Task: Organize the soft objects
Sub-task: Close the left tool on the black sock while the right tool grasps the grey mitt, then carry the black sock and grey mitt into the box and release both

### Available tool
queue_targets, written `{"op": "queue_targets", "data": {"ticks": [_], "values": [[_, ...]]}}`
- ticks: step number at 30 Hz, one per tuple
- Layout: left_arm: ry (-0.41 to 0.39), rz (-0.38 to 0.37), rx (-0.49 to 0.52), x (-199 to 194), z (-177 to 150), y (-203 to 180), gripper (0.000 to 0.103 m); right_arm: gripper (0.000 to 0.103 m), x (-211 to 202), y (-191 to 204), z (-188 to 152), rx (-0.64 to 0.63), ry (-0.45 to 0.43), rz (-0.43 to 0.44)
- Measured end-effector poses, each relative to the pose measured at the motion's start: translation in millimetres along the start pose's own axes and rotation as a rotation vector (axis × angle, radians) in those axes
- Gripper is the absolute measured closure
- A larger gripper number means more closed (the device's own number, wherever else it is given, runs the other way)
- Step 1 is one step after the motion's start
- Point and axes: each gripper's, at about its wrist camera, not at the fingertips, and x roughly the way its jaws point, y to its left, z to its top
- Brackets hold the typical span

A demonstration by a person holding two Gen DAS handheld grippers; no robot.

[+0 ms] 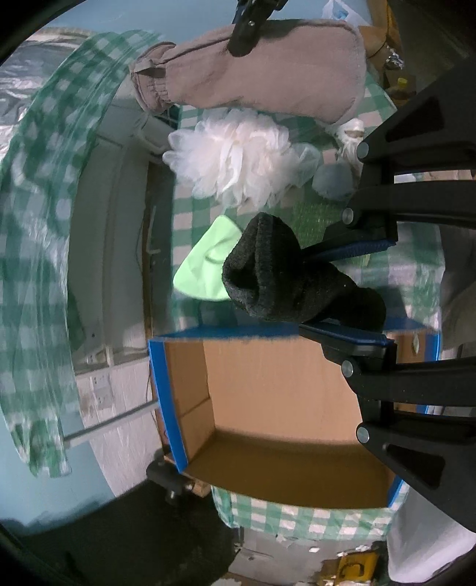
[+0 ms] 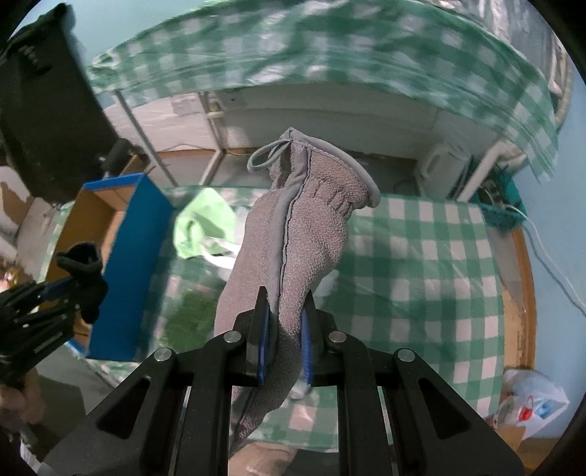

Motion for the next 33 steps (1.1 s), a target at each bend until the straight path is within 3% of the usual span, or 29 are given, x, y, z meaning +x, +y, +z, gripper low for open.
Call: {"op": "queue_targets", "data": {"ticks": [19, 33], "values": [[-0.004, 0.022, -0.190, -9.6, -8.6, 102.1, 0.069, 0.089, 1.4, 118.9, 36.6, -0.152, -0.018, 0.132], [0.020, 0.038, -0.312, 2.2, -19.8, 163.9, 0.069, 0.089, 30.2, 204.5, 55.3, -0.246, 0.030, 0.197]]}}
